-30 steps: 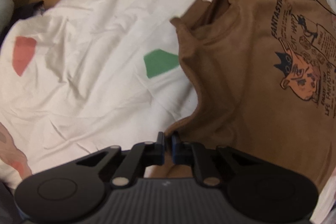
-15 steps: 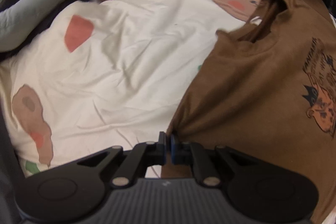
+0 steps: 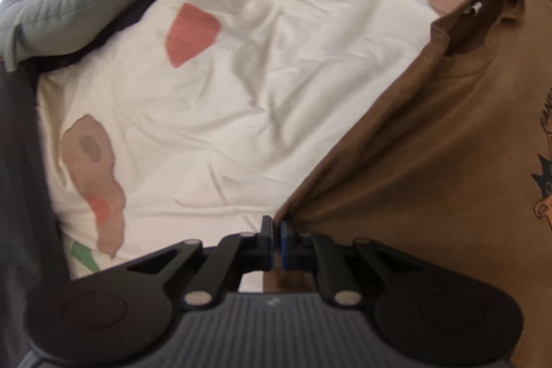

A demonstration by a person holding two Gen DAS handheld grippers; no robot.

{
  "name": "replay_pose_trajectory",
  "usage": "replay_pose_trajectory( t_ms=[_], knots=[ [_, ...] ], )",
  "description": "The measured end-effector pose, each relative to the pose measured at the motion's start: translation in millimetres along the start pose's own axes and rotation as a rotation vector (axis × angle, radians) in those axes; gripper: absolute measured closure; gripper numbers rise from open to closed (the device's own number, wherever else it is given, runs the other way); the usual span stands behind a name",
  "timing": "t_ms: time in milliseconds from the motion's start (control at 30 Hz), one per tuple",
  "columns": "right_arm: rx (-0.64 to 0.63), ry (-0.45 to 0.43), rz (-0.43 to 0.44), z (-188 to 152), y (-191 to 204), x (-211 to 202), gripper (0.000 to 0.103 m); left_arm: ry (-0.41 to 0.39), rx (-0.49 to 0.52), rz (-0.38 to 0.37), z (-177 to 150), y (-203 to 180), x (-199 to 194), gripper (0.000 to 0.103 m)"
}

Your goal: Fold clothes

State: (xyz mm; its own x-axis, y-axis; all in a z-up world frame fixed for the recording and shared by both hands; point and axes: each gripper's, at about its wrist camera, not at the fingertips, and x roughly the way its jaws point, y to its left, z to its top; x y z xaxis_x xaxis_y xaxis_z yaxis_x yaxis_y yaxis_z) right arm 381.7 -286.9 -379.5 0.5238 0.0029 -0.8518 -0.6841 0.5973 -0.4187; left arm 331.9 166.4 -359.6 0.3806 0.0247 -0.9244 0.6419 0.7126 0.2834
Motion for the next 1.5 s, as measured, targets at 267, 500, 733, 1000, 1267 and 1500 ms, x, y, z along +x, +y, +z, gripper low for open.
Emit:
replay_pose_trajectory(
  t_ms=[267, 500, 733, 1000, 1267, 1500],
  knots=[
    [0.026, -0.008, -0.039, 30.4, 2.7, 19.9, 0.102, 0.009, -0.062, 0.11, 8.3, 18.8, 13.0, 0.099],
    [0.046, -0.008, -0.078, 51.2, 0.1, 32.7, 0.102, -0.004, -0.099, 0.173, 20.1, 31.9, 22.3, 0.099],
    [0.079, -0.012, -0.123, 70.5, -7.2, 42.6, 0.102, -0.033, -0.139, 0.215, 44.0, 52.0, 30.9, 0.099],
    [0.129, 0.005, -0.028, 75.1, -15.4, 75.4, 0.101, -0.019, -0.177, 0.196, 54.6, 51.1, 55.5, 0.098],
    [0.275, -0.092, 0.086, 64.3, -38.3, 58.1, 0.072, -0.109, -0.168, 0.122, 46.5, 49.3, 32.2, 0.077],
    [0.322, -0.083, 0.121, 70.2, -45.8, 73.5, 0.059, -0.109, -0.228, 0.084, 47.0, 58.1, 39.8, 0.076]
  ],
)
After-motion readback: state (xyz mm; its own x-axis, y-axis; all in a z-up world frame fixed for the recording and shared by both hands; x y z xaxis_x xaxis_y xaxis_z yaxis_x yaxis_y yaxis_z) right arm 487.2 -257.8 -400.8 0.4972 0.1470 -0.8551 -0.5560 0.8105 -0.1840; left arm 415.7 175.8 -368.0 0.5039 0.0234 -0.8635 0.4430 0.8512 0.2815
